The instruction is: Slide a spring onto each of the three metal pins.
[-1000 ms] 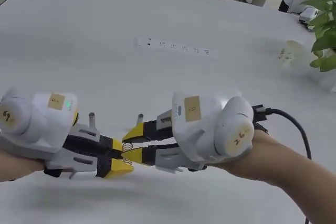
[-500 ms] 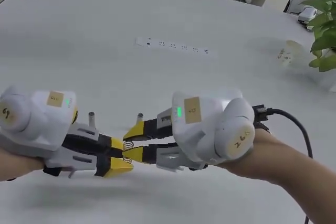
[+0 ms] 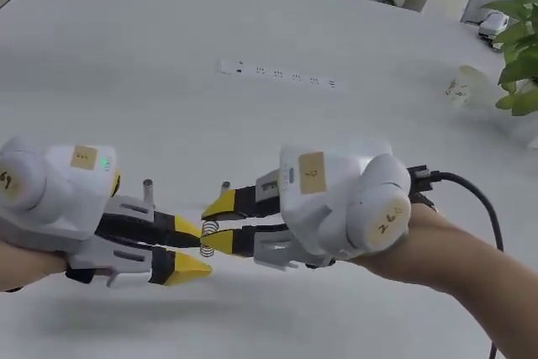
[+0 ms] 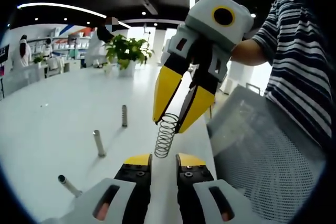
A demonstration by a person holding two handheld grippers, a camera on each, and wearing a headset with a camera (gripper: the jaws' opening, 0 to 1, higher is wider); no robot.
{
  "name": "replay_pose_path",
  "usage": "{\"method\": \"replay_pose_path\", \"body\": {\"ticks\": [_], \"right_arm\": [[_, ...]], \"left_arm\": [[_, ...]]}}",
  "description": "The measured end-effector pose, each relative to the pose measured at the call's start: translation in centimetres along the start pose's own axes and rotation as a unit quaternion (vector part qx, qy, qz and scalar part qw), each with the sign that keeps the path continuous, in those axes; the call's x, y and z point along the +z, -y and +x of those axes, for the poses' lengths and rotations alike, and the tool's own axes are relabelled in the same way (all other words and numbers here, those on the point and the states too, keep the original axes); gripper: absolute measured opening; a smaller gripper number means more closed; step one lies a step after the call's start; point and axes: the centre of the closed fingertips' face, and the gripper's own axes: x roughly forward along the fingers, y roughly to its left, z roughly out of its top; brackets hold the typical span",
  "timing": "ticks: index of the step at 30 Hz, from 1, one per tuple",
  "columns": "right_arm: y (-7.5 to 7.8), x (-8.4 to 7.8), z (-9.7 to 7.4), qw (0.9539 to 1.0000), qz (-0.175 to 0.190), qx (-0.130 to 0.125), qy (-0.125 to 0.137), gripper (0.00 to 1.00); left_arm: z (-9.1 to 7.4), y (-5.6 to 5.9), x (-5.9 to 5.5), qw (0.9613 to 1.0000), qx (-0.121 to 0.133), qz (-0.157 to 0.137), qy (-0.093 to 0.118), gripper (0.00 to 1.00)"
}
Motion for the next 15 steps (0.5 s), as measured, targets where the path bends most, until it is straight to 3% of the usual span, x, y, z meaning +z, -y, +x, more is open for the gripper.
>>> {"method": "replay_pose_path", "body": {"ticks": [15], "right_arm": [[0.4, -0.6, -0.1, 0.9999, -0.001, -0.012, -0.007, 0.07]], "left_arm": [[-1.6, -0.7, -1.2, 0.9994, 0.024, -0.025, -0.006, 0.21]]}}
